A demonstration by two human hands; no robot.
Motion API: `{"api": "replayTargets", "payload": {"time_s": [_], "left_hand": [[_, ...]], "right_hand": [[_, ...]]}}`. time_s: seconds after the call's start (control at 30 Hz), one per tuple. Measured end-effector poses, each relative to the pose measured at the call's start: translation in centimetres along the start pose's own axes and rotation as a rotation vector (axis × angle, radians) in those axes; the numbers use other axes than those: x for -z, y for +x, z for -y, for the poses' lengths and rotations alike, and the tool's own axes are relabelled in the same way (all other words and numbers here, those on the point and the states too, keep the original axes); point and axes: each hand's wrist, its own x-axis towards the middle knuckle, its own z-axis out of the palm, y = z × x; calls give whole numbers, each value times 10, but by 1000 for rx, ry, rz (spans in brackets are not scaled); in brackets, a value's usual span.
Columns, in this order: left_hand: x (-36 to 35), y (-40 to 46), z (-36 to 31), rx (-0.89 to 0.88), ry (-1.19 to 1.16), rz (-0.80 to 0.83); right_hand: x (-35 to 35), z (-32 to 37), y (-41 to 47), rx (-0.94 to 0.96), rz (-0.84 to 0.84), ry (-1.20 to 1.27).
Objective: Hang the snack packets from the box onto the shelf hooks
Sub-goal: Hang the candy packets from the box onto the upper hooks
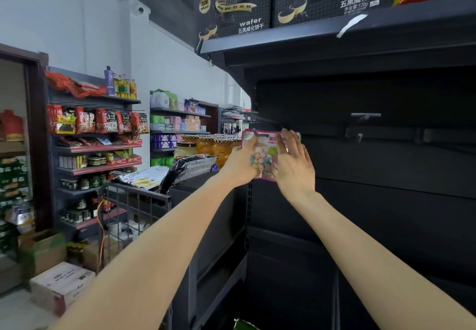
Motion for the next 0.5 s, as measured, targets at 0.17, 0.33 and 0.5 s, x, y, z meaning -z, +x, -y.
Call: {"api": "replayTargets", "payload": {"time_s": [0.17, 0.33, 0.5], "left_hand": [[0, 11, 0, -29, 61, -7], [1, 2, -3, -46, 39, -95], [5, -25, -11, -51, 22, -295]], "right_hand": [[-4, -1, 4, -11, 26, -54], [2, 4, -1, 44, -17, -12], [17, 17, -23, 91, -116, 220]]}}
